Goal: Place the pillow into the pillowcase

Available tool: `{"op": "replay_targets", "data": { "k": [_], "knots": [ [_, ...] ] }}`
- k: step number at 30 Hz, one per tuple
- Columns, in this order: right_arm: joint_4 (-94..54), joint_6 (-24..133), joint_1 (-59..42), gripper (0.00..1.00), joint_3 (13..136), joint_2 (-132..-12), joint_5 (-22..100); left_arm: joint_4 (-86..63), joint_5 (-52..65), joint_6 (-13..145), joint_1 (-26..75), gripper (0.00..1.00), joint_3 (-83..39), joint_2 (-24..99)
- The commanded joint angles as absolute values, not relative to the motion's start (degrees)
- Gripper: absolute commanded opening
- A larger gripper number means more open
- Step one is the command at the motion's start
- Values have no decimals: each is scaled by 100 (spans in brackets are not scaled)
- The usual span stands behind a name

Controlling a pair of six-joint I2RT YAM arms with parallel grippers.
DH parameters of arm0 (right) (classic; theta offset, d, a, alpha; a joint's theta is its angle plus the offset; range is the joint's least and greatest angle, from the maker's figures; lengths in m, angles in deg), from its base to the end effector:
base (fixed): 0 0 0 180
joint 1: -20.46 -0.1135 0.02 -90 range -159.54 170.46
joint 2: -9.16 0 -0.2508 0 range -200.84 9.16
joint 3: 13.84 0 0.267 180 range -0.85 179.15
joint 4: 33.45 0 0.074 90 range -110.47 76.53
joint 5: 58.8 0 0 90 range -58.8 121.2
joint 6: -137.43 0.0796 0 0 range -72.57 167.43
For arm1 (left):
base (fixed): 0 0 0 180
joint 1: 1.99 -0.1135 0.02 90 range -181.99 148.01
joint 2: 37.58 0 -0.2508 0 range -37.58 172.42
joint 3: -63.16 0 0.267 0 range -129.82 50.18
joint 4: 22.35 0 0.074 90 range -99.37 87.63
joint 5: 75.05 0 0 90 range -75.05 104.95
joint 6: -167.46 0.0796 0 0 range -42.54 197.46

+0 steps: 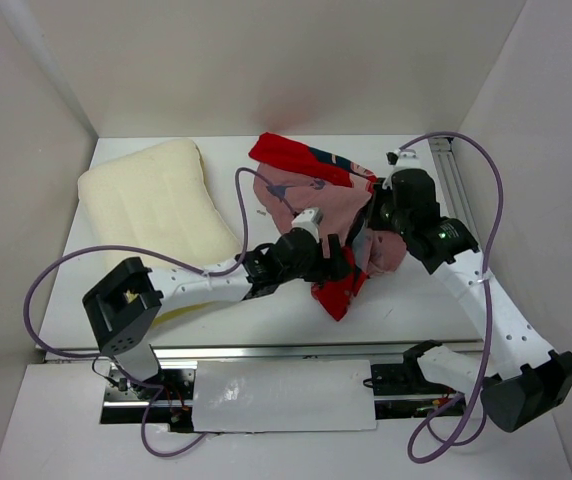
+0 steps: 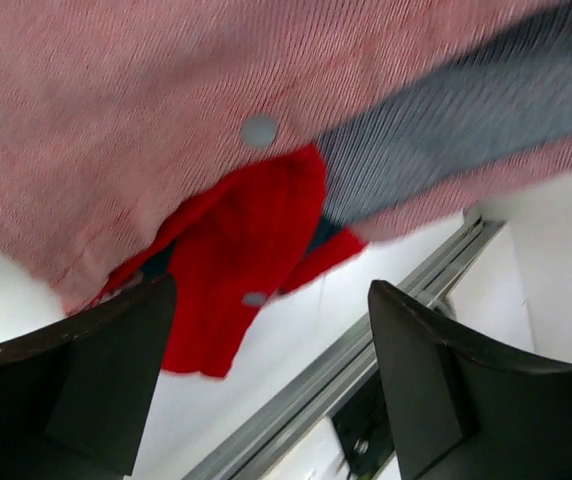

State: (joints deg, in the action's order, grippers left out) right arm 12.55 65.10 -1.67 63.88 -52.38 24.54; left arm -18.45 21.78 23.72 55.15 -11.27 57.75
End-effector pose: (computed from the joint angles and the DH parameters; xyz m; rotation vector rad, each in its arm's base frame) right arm 0.2718 0.1006 0.3323 -0.0110 2.1014 0.2993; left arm 0.2422 -0.3575 0.2038 -0.0185 2.1836 -1.0754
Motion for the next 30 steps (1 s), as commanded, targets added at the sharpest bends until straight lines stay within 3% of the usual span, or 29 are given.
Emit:
{"op": "replay_targets", "data": {
  "k": [1, 4, 8, 12, 13, 16, 19, 27, 30],
  "knots": [
    [924, 6598, -240, 0, 6744, -5140, 2417, -2545, 2602, 2077, 5549, 90, -1530, 5989],
    [924, 6650, -292, 0, 6744, -5140, 2470, -2414, 2655, 1998, 5549, 90, -1802, 6226],
    [924, 6650, -292, 0, 6744, -5140, 2522, -1678, 3101, 1946, 5602, 82, -2434, 6683],
    [924, 6650, -292, 0, 6805, -5088, 2584, -746, 3427, 1771, 5654, 53, -3006, 7009],
    [924, 6650, -292, 0, 6805, -5087, 2523, -648, 3429, 1769, 5654, 39, -3059, 7061],
    [871, 6703, -292, 0, 6857, -5026, 2452, -419, 3656, 1585, 5654, 27, -2989, 7001],
    [932, 6703, -292, 0, 6919, -4974, 2129, 89, 3832, 1480, 5654, 3, -2989, 6948],
    [740, 7010, -126, 0, 7025, -4973, -666, 565, 4097, 883, 5654, 0, -1304, 6069],
    [47, 7047, 102, 0, 6963, -5026, -1519, 1311, 4219, 356, 5654, 0, -758, 5954]
  ]
}}
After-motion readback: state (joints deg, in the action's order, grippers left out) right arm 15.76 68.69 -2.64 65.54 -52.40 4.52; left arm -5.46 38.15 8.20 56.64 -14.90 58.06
